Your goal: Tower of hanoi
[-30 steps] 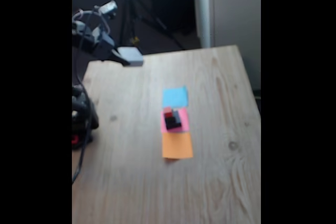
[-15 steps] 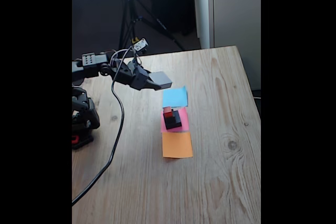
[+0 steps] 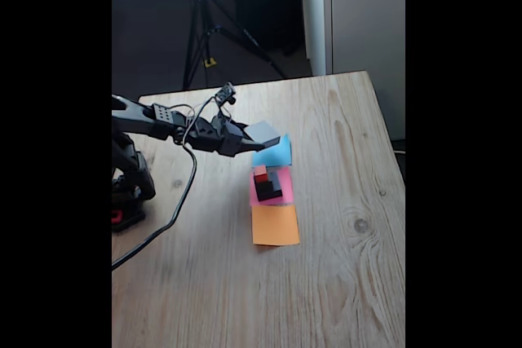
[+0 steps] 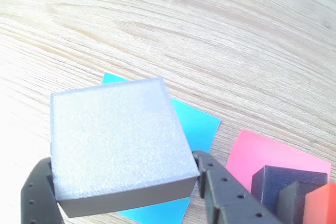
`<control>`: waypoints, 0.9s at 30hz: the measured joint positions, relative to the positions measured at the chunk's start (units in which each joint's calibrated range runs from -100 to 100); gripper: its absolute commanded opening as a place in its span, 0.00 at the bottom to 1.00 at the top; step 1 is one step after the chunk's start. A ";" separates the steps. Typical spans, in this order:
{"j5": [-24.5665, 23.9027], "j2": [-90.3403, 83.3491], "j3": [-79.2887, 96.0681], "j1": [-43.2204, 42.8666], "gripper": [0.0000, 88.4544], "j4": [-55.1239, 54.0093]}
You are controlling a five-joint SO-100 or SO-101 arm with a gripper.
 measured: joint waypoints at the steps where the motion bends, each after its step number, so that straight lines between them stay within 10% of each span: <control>1: 0.00 1.37 0.87 -0.10 0.20 -2.32; 27: 0.00 27.28 -3.48 0.00 0.19 -26.34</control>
